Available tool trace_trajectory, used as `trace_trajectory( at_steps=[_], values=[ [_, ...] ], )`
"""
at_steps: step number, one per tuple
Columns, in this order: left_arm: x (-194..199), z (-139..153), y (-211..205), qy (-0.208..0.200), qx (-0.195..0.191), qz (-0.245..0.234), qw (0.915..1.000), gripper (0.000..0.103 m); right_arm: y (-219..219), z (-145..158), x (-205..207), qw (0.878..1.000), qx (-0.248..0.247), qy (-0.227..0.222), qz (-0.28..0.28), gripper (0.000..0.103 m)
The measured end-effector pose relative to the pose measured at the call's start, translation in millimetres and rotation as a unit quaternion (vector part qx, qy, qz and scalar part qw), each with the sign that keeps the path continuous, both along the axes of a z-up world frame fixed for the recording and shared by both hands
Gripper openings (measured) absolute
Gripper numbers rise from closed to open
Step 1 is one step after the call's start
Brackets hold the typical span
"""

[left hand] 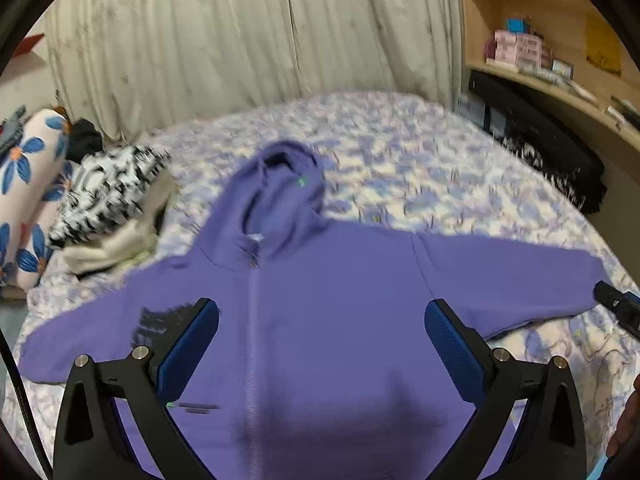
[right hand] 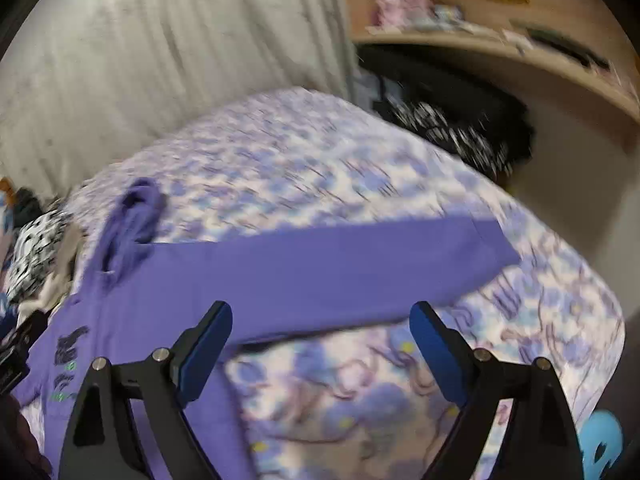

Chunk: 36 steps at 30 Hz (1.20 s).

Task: Fold large clothes
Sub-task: 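Grasp the purple hoodie's sleeve cuff with the right gripper, then fold the sleeve across the hoodie body with the right gripper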

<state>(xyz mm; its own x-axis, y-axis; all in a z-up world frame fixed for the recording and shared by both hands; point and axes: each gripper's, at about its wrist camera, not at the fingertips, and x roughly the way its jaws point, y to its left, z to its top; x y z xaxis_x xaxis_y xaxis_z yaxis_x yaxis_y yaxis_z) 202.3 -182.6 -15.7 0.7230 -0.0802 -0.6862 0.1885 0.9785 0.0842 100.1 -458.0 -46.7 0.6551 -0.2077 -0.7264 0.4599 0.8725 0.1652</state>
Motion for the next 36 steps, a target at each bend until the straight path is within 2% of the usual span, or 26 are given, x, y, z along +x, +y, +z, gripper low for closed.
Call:
trace_trajectory(
  at_steps=[4,7,10,13,17,19,20,21,22,23,24,25,27,28,30,32,34,36],
  values=[
    [11.7,-32.6,-17.5,0.004,0.018,0.004,0.9998,0.102,-41.8,-36.8,0.0,0.998,0.050,0.018,-0.043,0.090],
    [16.6,-49.7,-30.5,-0.003,0.038,0.008,0.9992,0.102,-70.3,-65.0,0.9,0.992,0.095,0.030,-0.071,0.085],
    [23.8,-62.4,-36.6,0.020,0.027,-0.001,0.9994,0.102,-96.1,-89.8,2.5,0.984,0.145,0.031,-0.101,0.083],
    [34.3,-71.5,-39.4,0.050,0.013,-0.005,0.9987,0.102,-112.5,-99.1,8.4,0.978,0.173,0.018,-0.116,0.083],
    [42.9,-78.2,-48.6,0.057,0.020,-0.007,0.9981,0.100,-127.2,-103.8,24.0,0.973,0.185,0.020,-0.137,0.083],
    [45.6,-78.8,-52.5,0.057,0.019,-0.010,0.9981,0.092,-131.0,-103.0,32.9,0.973,0.179,0.021,-0.145,0.083],
    [48.4,-79.2,-53.9,0.062,0.015,-0.012,0.9979,0.086,-132.0,-101.9,37.2,0.974,0.169,0.024,-0.147,0.077],
    [51.5,-79.8,-54.1,0.071,0.011,-0.011,0.9974,0.083,-133.7,-101.1,41.7,0.975,0.159,0.033,-0.150,0.056],
    [54.1,-79.7,-52.3,0.077,0.006,-0.008,0.9970,0.081,-133.9,-99.3,45.7,0.976,0.146,0.043,-0.153,0.043],
    [55.9,-79.3,-50.7,0.080,0.001,-0.005,0.9968,0.077,-133.8,-95.9,49.1,0.978,0.144,0.039,-0.148,0.026],
    [57.2,-77.9,-47.9,0.081,-0.004,0.000,0.9967,0.070,-131.8,-89.4,51.3,0.979,0.140,0.029,-0.144,0.015],
    [57.4,-76.3,-44.5,0.081,-0.006,0.004,0.9967,0.067,-128.4,-82.2,52.8,0.981,0.129,0.022,-0.141,0.014],
    [57.4,-71.7,-37.8,0.078,-0.009,0.009,0.9968,0.054,-108.7,-54.1,57.2,0.990,0.081,-0.005,-0.118,0.012],
    [56.8,-69.0,-32.7,0.077,-0.011,0.013,0.9969,0.051,-96.1,-39.1,59.1,0.993,0.063,-0.023,-0.099,0.012],
    [56.1,-63.5,-21.0,0.076,-0.017,0.022,0.9968,0.034,-55.2,-0.9,67.9,0.996,0.026,-0.074,-0.032,0.012],
    [55.1,-57.5,-2.3,0.077,-0.027,0.037,0.9960,0.024,-11.4,25.9,76.6,0.994,0.006,-0.106,0.040,0.012],
    [53.5,-52.5,23.9,0.080,-0.045,0.057,0.9942,0.021,37.5,41.9,86.6,0.986,-0.012,-0.119,0.113,0.012],
    [51.1,-50.6,47.2,0.079,-0.054,0.073,0.9927,0.019,81.2,43.6,95.2,0.979,-0.026,-0.114,0.169,0.012]
  ],
)
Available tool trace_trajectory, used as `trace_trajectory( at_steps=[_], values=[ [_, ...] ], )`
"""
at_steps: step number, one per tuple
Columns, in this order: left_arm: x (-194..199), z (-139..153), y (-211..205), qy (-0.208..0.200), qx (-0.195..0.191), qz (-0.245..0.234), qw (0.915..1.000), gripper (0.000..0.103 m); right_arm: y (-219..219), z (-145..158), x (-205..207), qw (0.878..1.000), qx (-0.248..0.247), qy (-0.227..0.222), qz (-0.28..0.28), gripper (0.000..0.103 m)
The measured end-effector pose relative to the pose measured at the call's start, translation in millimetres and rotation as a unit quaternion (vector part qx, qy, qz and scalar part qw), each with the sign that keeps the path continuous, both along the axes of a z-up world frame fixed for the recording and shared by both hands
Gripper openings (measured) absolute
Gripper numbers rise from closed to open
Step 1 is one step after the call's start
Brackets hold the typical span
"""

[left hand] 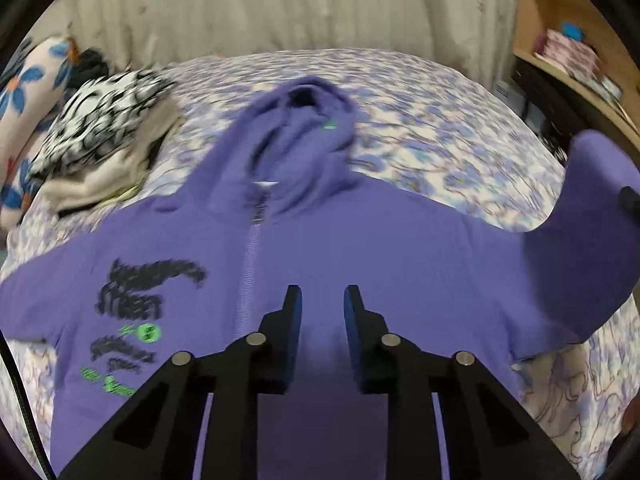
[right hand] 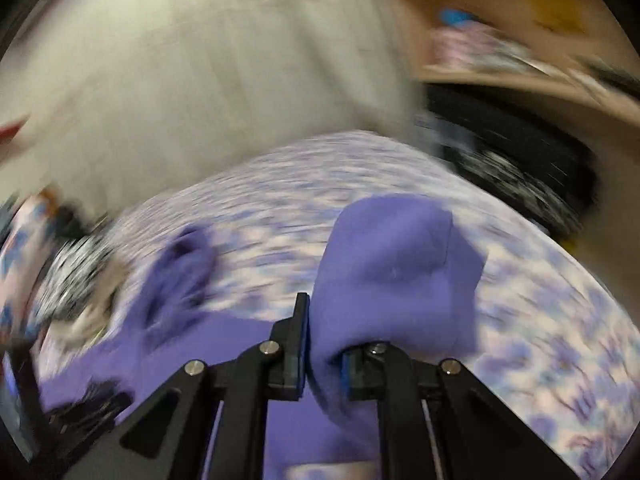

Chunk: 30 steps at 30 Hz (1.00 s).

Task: Fold large clothes
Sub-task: 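Fold the sleeve across the hoodie body with the right gripper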

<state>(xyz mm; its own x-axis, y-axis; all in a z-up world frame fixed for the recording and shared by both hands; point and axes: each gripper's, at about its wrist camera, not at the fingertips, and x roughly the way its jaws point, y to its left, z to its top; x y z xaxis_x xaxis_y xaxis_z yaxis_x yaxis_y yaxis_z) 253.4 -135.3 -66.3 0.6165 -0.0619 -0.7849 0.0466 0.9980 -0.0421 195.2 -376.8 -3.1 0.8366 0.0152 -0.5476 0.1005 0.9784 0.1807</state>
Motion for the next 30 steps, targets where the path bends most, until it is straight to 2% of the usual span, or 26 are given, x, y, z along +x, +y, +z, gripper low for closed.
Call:
trace_trajectory(
  at_steps=[3,5,8,11,13,15,17,21,24,27,30],
  values=[
    [-4.8,-3.5,35.6,0.002,-0.001,0.025,0.9997,0.019,66.5,-23.4,12.7,0.996,-0.038,0.034,0.067,0.014],
    [-6.3,-12.7,56.3,0.013,0.003,0.037,0.9992,0.019,99.5,-53.6,20.8,0.990,-0.049,0.079,0.101,0.019],
    [-5.7,-32.4,78.5,0.049,0.000,0.048,0.9976,0.020,126.0,-103.4,26.2,0.977,-0.046,0.154,0.138,0.029],
    [-6.3,-47.3,90.3,0.076,-0.017,0.050,0.9957,0.021,131.7,-127.4,14.2,0.971,-0.034,0.188,0.147,0.031],
    [-9.8,-52.7,90.8,0.080,-0.027,0.041,0.9956,0.027,131.9,-128.9,5.4,0.970,-0.021,0.191,0.151,0.034],
    [-12.7,-54.8,87.3,0.082,-0.040,0.027,0.9955,0.038,127.2,-121.9,-6.8,0.972,-0.009,0.182,0.150,0.041],
    [-13.6,-55.4,84.6,0.082,-0.056,0.015,0.9949,0.044,118.7,-111.9,-18.8,0.974,0.011,0.172,0.145,0.045],
    [-11.6,-55.2,77.5,0.093,-0.118,-0.018,0.9886,0.044,111.7,-101.4,-37.0,0.978,0.036,0.156,0.132,0.046],
    [-5.9,-61.9,73.5,0.116,-0.172,-0.031,0.9778,0.044,108.7,-100.7,-45.2,0.981,0.042,0.147,0.121,0.047],
    [1.0,-70.2,70.0,0.127,-0.196,-0.031,0.9718,0.044,104.8,-106.7,-50.7,0.980,0.063,0.149,0.118,0.046],
    [8.9,-77.8,66.3,0.133,-0.199,-0.029,0.9706,0.044,103.8,-116.5,-53.3,0.978,0.079,0.155,0.117,0.046]
  ],
)
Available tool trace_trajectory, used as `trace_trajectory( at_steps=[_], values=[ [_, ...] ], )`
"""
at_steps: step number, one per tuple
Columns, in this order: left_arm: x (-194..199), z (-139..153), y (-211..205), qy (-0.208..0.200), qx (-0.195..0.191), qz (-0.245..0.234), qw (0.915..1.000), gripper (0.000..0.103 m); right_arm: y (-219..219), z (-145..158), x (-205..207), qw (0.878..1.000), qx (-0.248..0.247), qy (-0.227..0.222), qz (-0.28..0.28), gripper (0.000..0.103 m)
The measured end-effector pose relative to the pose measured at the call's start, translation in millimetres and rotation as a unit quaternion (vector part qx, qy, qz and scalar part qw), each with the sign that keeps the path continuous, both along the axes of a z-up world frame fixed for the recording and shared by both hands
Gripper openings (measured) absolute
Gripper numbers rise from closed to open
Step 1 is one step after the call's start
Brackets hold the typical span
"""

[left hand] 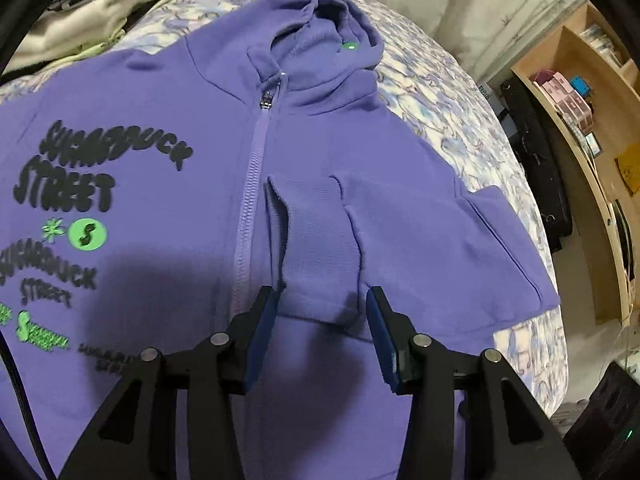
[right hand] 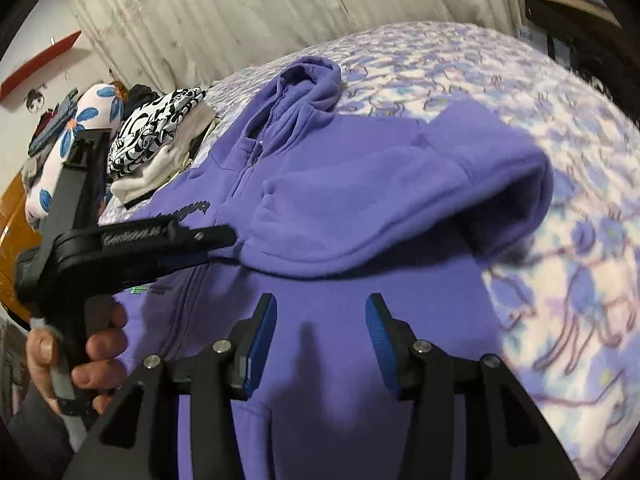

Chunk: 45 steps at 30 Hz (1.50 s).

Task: Fold large clothes

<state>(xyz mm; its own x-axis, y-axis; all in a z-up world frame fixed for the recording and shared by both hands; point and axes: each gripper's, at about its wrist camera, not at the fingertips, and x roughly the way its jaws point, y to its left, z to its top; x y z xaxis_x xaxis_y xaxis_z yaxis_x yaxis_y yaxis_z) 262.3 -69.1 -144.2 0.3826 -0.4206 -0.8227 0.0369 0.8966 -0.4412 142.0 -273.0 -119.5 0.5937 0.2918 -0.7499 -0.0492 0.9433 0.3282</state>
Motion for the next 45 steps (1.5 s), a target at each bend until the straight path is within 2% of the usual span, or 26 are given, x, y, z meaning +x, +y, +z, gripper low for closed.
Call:
trace_trajectory(
  at_steps=[1,2,3,4,5,7,10,14,17,19,21,22,24,26,29,31,32,33,35,39,43,44,45],
  values=[
    [3.4,-2.4,-1.8,0.002,0.001,-0.001,1.0000,0.044,0.5,-4.6,-0.2,1.000,-0.002,0.005,-0.001,0.046],
    [7.4,-5.0,-4.4,0.005,0.004,-0.001,1.0000,0.038,0.8,-7.8,-0.1,1.000,-0.004,0.008,-0.002,0.046],
    [11.3,-6.8,-7.7,0.007,0.013,-0.002,0.9999,0.027,0.6,-11.7,0.1,1.000,-0.004,0.012,-0.004,0.046],
    [14.7,-7.6,-10.1,0.006,0.020,-0.004,0.9998,0.023,-0.2,-13.9,0.1,1.000,-0.002,0.014,-0.005,0.046],
    [17.9,-7.8,-13.0,0.002,0.025,-0.007,0.9997,0.012,-1.2,-16.2,-0.2,1.000,0.002,0.015,-0.007,0.046],
    [18.8,0.6,-18.7,-0.015,0.034,-0.010,0.9993,0.010,-4.4,-19.1,-1.4,1.000,0.011,0.015,-0.011,0.046],
    [12.8,30.8,-31.0,-0.074,0.080,-0.021,0.9938,0.009,-5.8,-20.4,-3.6,1.000,0.015,0.011,-0.013,0.046],
    [2.0,89.7,-29.0,-0.171,0.125,-0.017,0.9772,0.009,-3.6,-17.1,-5.4,1.000,0.006,0.009,-0.012,0.046],
    [-3.3,122.6,-9.6,-0.217,0.141,-0.008,0.9658,0.009,-1.4,-9.8,-10.0,1.000,-0.003,0.004,-0.008,0.046],
    [-3.6,130.5,8.8,-0.233,0.164,0.004,0.9586,0.009,0.3,-4.6,-14.1,1.000,-0.006,0.000,-0.004,0.046],
    [2.7,123.5,26.9,-0.225,0.187,0.021,0.9558,0.010,1.3,0.4,-18.4,1.000,-0.012,-0.002,-0.002,0.047],
    [11.0,111.2,39.1,-0.209,0.199,0.029,0.9570,0.010,1.4,1.7,-19.7,1.000,-0.015,-0.002,-0.002,0.047],
    [24.9,86.2,53.3,-0.176,0.208,0.037,0.9614,0.014,-0.2,3.1,-21.6,1.000,-0.020,0.002,-0.003,0.054],
    [41.3,44.0,69.8,-0.110,0.209,0.037,0.9711,0.022,-3.1,3.7,-21.9,1.000,-0.025,0.006,-0.004,0.057],
    [47.3,14.0,92.7,-0.059,0.184,0.043,0.9801,0.032,-13.5,7.2,-16.4,1.000,-0.017,0.016,-0.009,0.058],
    [48.1,9.2,106.8,-0.050,0.149,0.056,0.9860,0.042,-27.2,13.4,-7.5,1.000,0.001,0.020,-0.019,0.058],
    [49.9,9.7,113.6,-0.046,0.131,0.066,0.9881,0.051,-32.7,16.5,-2.7,0.999,0.009,0.020,-0.023,0.058],
    [52.1,10.6,118.7,-0.044,0.114,0.073,0.9898,0.055,-38.0,19.9,3.0,0.999,0.018,0.020,-0.029,0.058],
    [57.7,9.3,123.5,-0.043,0.098,0.079,0.9912,0.058,-51.1,27.0,19.8,0.999,0.028,0.015,-0.043,0.058],
    [66.9,2.3,122.0,-0.036,0.099,0.070,0.9920,0.058,-68.7,27.6,64.6,0.997,0.029,0.019,-0.071,0.060],
    [78.5,-2.0,112.3,-0.040,0.118,0.056,0.9906,0.058,-83.4,8.3,117.0,0.994,0.031,0.040,-0.097,0.060],
    [79.1,-1.6,111.6,-0.041,0.124,0.055,0.9900,0.055,-84.8,3.3,124.6,0.994,0.025,0.045,-0.101,0.060],
    [81.4,-0.5,109.7,-0.044,0.126,0.051,0.9897,0.034,-86.7,-3.9,135.4,0.993,0.022,0.054,-0.103,0.060]
  ],
)
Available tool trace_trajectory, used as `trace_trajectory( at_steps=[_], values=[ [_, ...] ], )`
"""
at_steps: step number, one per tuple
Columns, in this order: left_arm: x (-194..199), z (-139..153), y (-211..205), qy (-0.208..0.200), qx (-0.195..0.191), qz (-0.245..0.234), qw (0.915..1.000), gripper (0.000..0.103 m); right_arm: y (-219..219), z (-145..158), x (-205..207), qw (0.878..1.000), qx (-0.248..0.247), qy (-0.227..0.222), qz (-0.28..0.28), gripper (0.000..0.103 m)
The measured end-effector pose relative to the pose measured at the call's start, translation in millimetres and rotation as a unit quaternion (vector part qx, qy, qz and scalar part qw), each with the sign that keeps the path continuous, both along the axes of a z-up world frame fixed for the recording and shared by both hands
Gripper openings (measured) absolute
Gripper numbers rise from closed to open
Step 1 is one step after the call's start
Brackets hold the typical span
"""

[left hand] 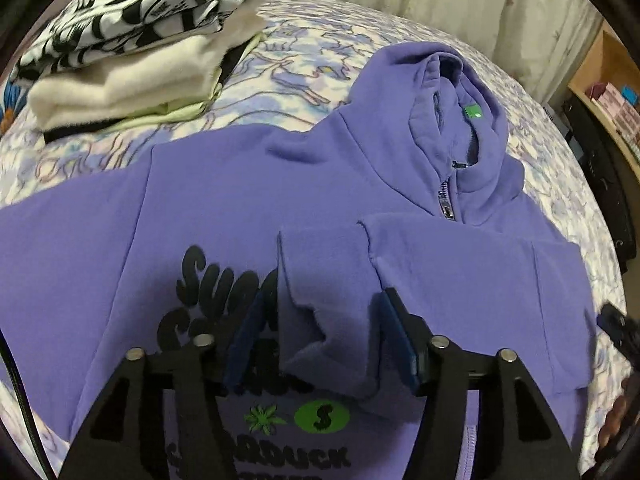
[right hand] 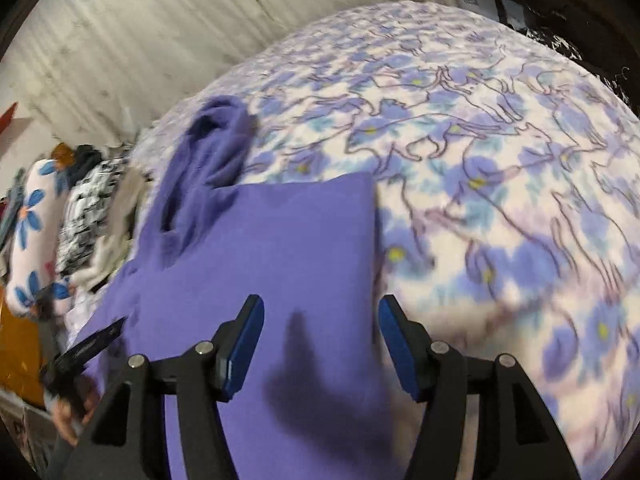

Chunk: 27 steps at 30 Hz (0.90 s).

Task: Fold large clothes

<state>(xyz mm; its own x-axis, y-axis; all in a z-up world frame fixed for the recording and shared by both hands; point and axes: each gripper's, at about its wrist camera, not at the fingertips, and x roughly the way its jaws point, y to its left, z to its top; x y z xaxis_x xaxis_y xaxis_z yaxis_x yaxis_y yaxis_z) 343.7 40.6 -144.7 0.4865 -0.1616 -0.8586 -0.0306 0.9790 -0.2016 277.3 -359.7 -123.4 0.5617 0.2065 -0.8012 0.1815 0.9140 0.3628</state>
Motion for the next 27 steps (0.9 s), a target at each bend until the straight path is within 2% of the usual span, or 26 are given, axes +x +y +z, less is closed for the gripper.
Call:
trace_trajectory(
  at_steps=[2,3,4,5,6,8,10,12,14,16,18,21,24,27],
  values=[
    [6.2,1.5,-4.1,0.005,-0.014,-0.017,0.9998,0.011,-4.4,-16.6,16.3,1.000,0.013,0.022,-0.005,0.059],
    [5.9,5.0,-4.1,0.001,-0.014,-0.016,0.9998,0.011,-6.2,-25.1,22.5,0.999,0.029,0.032,-0.001,0.058],
    [7.2,11.5,-7.6,-0.013,-0.002,-0.015,0.9998,0.010,-6.3,-30.1,26.4,0.999,0.037,0.037,0.005,0.050],
    [6.9,17.3,-9.8,-0.026,0.006,-0.018,0.9995,0.010,-4.9,-31.2,28.9,0.999,0.038,0.034,0.014,0.018],
    [6.5,23.3,-12.3,-0.040,0.010,-0.021,0.9990,0.009,-5.2,-27.5,28.1,0.999,0.032,0.025,0.009,0.017],
    [6.6,36.5,-15.6,-0.073,0.018,-0.023,0.9969,0.009,-3.8,-12.9,18.7,1.000,0.020,-0.020,-0.003,0.015],
    [10.2,38.4,-16.5,-0.091,0.029,-0.019,0.9953,0.009,-2.9,-9.4,12.5,0.999,0.008,-0.049,-0.018,0.014],
    [17.1,28.3,-16.6,-0.088,0.043,-0.014,0.9951,0.010,-2.5,-25.4,16.1,0.999,-0.002,-0.030,-0.030,0.014],
    [24.5,6.0,-14.9,-0.062,0.061,-0.008,0.9962,0.010,-2.8,-39.7,18.5,0.999,-0.004,-0.013,-0.035,0.017],
    [23.7,-7.9,-9.7,-0.050,0.057,-0.001,0.9971,0.013,-3.2,-36.9,17.4,0.999,-0.009,-0.015,-0.036,0.021],
    [18.9,-7.5,-4.6,-0.055,0.048,0.003,0.9973,0.019,-4.0,-34.9,17.7,0.999,-0.013,-0.005,-0.036,0.030],
    [15.2,-2.0,1.4,-0.045,0.045,0.007,0.9980,0.031,-7.2,-30.1,12.1,0.999,-0.012,0.003,-0.043,0.034],
    [1.9,9.8,3.0,-0.049,0.043,0.011,0.9978,0.032,-1.9,-16.2,-3.6,0.998,-0.038,-0.004,-0.059,0.036],
    [-15.4,22.4,-5.3,-0.069,0.040,-0.011,0.9967,0.032,15.3,3.9,-21.4,0.995,-0.072,-0.034,-0.064,0.036]
  ],
)
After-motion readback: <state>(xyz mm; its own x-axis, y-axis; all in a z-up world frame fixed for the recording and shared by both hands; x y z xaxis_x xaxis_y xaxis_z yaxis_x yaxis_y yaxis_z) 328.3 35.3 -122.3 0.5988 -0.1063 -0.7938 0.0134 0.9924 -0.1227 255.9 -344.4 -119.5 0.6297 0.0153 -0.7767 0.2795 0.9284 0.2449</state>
